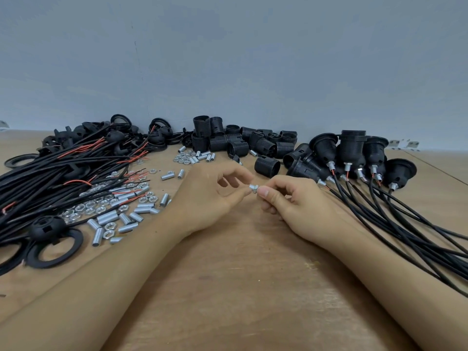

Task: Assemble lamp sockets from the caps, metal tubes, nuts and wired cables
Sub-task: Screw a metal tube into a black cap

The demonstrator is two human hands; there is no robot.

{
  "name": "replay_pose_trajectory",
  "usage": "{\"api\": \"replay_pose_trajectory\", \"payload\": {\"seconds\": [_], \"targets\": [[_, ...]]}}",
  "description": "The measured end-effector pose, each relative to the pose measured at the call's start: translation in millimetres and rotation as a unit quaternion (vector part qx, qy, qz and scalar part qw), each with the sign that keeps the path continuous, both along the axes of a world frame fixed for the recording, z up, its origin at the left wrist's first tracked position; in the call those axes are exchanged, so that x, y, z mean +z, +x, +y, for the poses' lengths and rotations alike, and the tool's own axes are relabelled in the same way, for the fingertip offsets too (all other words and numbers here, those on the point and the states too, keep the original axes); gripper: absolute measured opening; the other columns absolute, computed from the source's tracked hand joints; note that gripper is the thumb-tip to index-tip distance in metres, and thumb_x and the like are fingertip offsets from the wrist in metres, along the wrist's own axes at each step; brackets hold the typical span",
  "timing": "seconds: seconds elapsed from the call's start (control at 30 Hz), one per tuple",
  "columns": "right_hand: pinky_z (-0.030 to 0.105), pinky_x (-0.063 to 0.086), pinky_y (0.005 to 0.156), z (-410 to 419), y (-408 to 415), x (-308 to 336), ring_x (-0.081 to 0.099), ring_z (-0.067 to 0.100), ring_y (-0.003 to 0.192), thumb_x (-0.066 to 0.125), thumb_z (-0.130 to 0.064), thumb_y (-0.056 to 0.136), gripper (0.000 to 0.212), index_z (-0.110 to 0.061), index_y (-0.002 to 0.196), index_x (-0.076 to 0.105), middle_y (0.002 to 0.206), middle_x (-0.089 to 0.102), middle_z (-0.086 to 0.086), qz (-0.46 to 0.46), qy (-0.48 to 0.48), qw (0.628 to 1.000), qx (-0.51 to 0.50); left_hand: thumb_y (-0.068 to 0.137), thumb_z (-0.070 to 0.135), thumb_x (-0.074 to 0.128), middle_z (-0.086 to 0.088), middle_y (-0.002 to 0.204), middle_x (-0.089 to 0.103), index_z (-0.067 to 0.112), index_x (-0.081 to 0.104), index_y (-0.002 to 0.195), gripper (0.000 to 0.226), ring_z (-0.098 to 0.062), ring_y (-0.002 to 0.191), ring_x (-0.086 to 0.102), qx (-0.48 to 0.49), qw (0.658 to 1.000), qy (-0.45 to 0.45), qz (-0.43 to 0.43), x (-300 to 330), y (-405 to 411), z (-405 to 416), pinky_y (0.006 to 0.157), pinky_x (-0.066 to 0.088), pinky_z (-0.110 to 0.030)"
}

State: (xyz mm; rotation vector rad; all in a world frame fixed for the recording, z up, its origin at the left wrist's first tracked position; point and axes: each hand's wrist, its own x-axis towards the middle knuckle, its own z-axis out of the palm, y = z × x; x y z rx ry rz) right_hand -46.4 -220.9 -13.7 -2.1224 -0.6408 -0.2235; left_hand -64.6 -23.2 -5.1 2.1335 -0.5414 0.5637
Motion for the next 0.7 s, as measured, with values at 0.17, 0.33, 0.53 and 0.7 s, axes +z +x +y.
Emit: {"api": "replay_pose_trajectory", "payload": {"seconds": [0.17, 0.33, 0.53, 0.7], "targets": [[0.031, 0.054, 0.066, -0.4, -0.7, 0.6, 0.063, 0.006, 0.065, 0.062, -0.029, 0.095, 0.021, -0.019, 0.079, 0.069, 0.069, 0.07, -0.006, 0.015, 0.005, 1.0, -0.01, 0.091, 0.03, 0.066, 0.008, 0.11, 0.068, 0.025, 0.07, 0.108, 0.018, -0.019, 0.109, 0.056, 0.134, 0.971, 0.196, 0.025, -2.0, 14.1, 23.6, 0.096, 0.043, -0.039], [0.038, 0.056, 0.069, -0.9, -0.7, 2.6, 0.066, 0.014, 0.068, 0.062, -0.031, 0.095, 0.022, -0.016, 0.08, 0.07, 0.069, 0.07, -0.006, 0.025, 0.001, 1.0, -0.011, 0.096, 0.034, 0.052, -0.004, 0.126, 0.062, 0.024, 0.064, 0.121, 0.029, -0.03, 0.118, 0.048, 0.324, 0.895, 0.3, 0.064, 3.7, 22.6, 42.8, 0.096, 0.036, -0.043], [0.028, 0.055, 0.065, -2.8, 0.7, 2.0, 0.064, 0.007, 0.064, 0.062, -0.033, 0.094, 0.023, -0.016, 0.081, 0.07, 0.071, 0.071, -0.004, 0.026, 0.006, 1.0, -0.011, 0.093, 0.02, 0.056, -0.01, 0.12, 0.064, 0.019, 0.065, 0.114, 0.023, -0.035, 0.113, 0.054, 0.393, 0.849, 0.292, 0.199, 6.4, 25.4, 71.1, 0.088, 0.044, -0.041], [0.02, 0.051, 0.059, -3.6, 1.0, 0.9, 0.062, 0.002, 0.062, 0.061, -0.032, 0.094, 0.023, -0.015, 0.082, 0.07, 0.071, 0.071, -0.003, 0.031, 0.007, 0.999, -0.007, 0.088, 0.003, 0.057, -0.003, 0.108, 0.068, 0.025, 0.072, 0.108, 0.033, -0.026, 0.097, 0.061, 0.329, 0.905, 0.189, 0.19, 9.4, 26.4, 78.5, 0.08, 0.053, -0.038]]}}
